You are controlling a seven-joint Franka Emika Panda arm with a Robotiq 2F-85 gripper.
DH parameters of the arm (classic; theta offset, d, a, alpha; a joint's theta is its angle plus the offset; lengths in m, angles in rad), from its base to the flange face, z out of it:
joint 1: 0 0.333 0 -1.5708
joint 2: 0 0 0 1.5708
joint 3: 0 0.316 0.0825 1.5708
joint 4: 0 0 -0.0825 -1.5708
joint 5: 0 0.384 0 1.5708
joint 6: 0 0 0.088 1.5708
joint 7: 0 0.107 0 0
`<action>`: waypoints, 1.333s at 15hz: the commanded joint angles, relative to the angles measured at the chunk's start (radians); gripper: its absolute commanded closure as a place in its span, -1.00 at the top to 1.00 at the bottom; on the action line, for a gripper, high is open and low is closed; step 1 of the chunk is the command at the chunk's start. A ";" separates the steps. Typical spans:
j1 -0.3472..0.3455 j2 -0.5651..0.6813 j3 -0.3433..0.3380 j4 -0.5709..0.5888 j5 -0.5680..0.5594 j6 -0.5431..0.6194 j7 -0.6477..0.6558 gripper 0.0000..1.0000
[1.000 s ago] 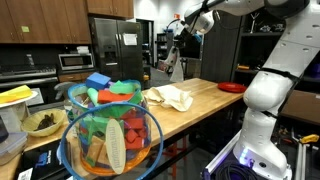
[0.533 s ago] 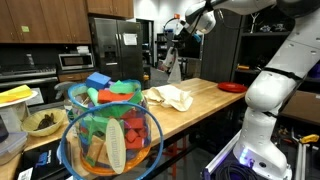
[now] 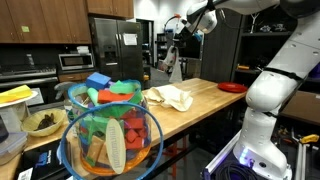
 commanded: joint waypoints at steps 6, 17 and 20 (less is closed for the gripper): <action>-0.006 0.071 -0.086 0.096 -0.002 0.070 0.022 -0.97; 0.028 0.209 -0.105 0.288 0.091 0.048 -0.053 -0.97; 0.013 0.283 -0.093 0.400 0.110 -0.023 -0.127 -0.97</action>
